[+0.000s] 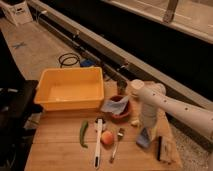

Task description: Wipe table surface with sponge

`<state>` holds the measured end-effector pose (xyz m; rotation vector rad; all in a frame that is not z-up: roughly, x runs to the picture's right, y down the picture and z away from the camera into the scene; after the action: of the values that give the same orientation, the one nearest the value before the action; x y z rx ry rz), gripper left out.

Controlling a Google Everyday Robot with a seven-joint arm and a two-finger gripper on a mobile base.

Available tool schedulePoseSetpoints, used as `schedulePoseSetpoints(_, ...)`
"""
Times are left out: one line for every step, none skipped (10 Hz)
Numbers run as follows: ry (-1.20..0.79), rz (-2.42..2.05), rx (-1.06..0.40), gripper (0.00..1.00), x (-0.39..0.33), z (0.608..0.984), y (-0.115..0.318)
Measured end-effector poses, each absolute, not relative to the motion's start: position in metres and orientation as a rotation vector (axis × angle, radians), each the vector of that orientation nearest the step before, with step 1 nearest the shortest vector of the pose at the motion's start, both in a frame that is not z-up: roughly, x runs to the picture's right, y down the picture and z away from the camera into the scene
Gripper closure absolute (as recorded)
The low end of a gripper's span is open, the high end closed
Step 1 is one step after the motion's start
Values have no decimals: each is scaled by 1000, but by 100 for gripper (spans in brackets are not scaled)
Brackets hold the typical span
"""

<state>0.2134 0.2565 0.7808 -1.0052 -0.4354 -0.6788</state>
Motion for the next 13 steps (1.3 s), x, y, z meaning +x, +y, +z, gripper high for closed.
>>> schedulePoseSetpoints(-453, -694, -993, 100, 199, 779, 259)
schedulePoseSetpoints(-469, -705, -983, 100, 186, 776, 262)
schedulePoseSetpoints(-490, -713, -974, 100, 172, 769, 270)
schedulePoseSetpoints(-508, -719, -972, 100, 161, 760, 281)
schedulePoseSetpoints(-510, -715, -979, 100, 158, 754, 288)
schedulePoseSetpoints(-505, -700, -992, 100, 159, 745, 297)
schedulePoseSetpoints(-492, -684, -1003, 100, 164, 741, 299)
schedulePoseSetpoints(-469, -662, -1018, 100, 175, 738, 300)
schedulePoseSetpoints(-447, -646, -1029, 100, 188, 737, 300)
schedulePoseSetpoints(-413, -620, -1043, 100, 210, 737, 298)
schedulePoseSetpoints(-388, -604, -1053, 100, 228, 739, 294)
schedulePoseSetpoints(-372, -595, -1058, 100, 239, 745, 289)
schedulePoseSetpoints(-357, -591, -1059, 100, 249, 756, 277)
